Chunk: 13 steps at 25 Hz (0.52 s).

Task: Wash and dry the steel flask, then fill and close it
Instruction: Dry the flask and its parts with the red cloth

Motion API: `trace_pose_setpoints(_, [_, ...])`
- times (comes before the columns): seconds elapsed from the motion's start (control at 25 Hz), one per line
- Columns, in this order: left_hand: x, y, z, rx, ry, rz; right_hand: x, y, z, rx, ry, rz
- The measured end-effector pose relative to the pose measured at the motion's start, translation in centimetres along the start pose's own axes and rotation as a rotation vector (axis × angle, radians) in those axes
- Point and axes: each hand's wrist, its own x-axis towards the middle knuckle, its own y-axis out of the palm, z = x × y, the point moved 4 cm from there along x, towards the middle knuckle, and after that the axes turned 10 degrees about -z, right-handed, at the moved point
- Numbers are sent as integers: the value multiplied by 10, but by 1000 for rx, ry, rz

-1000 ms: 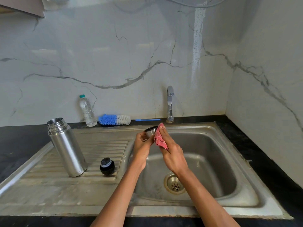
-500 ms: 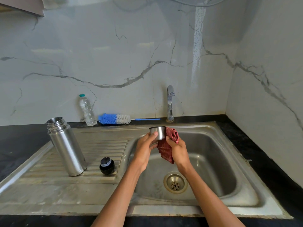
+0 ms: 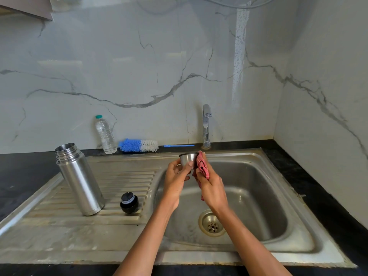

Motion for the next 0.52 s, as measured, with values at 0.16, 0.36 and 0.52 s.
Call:
trace_pose_setpoints(0.16, [3, -3, 0, -71, -77, 74, 4, 2, -8, 241, 163, -44])
trace_pose_setpoints(0.36, [5, -4, 2, -78, -96, 19, 3, 1, -8, 141, 156, -60])
trace_pose_setpoints(0.52, [5, -3, 4, 20, 2, -62, -1, 1, -5, 21, 73, -65])
